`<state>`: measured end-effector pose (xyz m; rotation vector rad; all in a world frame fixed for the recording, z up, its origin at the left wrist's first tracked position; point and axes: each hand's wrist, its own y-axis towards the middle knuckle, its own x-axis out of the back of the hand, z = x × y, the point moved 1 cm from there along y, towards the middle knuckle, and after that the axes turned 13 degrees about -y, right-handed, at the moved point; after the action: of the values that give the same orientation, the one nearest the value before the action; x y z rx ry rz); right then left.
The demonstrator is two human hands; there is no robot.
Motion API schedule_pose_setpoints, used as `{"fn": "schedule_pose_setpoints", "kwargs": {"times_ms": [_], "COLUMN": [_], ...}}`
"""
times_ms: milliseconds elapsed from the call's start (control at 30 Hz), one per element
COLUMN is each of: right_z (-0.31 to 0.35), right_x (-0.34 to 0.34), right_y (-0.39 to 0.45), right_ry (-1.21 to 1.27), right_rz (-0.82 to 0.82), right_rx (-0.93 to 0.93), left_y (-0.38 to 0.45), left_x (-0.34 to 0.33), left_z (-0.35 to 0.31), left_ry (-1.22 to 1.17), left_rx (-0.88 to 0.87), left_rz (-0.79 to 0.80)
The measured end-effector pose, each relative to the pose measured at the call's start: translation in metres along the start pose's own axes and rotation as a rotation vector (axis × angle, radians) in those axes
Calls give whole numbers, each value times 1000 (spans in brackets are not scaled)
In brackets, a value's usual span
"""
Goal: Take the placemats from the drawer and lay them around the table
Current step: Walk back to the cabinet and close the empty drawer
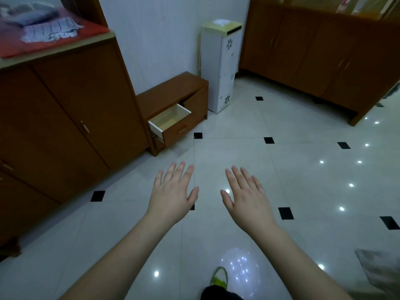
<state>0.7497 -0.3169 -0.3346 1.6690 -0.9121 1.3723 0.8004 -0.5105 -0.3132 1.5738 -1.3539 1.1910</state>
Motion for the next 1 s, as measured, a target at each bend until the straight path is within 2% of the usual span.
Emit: {"fn": "schedule_pose_setpoints", "kwargs": {"times_ms": [167,467,700,1000], "right_z": [-36,-63,-51,-24], "right_x": [-10,-26,-42,-63], "right_y": [75,193,302,428], "right_ry": [17,48,26,9], "right_rz": [-6,-10,2,43], "right_rx": [56,102,168,179], "left_y": [79,189,286,411], "left_x": [7,17,7,30], "left_z": [-21,-1,31,82], "left_ry": [45,54,42,68], "left_rx": [4,108,109,70], "left_rz": [-13,-98,-76,-35]}}
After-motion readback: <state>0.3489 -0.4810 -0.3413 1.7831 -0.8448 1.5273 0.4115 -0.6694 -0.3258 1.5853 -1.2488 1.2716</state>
